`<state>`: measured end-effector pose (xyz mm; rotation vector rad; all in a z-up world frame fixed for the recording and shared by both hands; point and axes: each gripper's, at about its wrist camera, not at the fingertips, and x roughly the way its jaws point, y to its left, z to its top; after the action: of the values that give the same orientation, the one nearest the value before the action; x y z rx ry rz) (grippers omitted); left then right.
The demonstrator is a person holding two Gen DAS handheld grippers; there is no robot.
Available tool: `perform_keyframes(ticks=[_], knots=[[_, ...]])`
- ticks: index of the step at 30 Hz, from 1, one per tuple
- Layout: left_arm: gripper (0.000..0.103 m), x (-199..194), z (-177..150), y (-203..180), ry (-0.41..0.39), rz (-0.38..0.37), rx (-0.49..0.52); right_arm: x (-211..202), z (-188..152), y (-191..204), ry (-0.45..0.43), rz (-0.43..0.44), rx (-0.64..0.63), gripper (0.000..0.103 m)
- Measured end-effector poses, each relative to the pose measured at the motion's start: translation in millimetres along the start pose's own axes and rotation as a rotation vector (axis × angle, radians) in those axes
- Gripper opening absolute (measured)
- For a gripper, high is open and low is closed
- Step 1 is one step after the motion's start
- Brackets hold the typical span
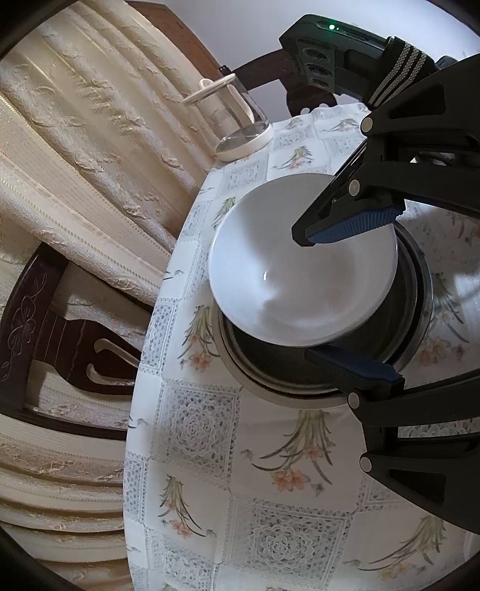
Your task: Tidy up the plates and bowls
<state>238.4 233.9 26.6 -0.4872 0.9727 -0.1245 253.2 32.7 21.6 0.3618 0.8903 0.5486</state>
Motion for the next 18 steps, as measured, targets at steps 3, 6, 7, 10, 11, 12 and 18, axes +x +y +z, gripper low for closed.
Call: perform_keyframes(ticks=[3,6,7,10,11,12,18], knots=[[0.058,1,1,5,0.001,0.005,-0.017,0,-2,2,-0.024,-0.027,-0.027,0.038],[0.058,-4,1,4,-0.018,0.005,0.000,0,-2,4,-0.034,-0.037,-0.049,0.039],[0.058,-6,2,2,-0.024,0.004,0.006,1,-2,5,-0.037,-0.042,-0.055,0.039],[0.058,-10,3,-3,-0.040,0.008,0.028,1,-3,5,-0.041,-0.052,-0.064,0.039],[0.058,-11,3,-3,-0.044,0.010,0.033,1,-3,5,-0.042,-0.053,-0.064,0.039],[0.058,-12,3,-4,-0.047,0.013,0.037,0,-3,4,-0.043,-0.052,-0.063,0.039],[0.058,-11,1,-3,-0.042,0.017,0.021,-6,-2,4,-0.067,-0.055,-0.058,0.041]])
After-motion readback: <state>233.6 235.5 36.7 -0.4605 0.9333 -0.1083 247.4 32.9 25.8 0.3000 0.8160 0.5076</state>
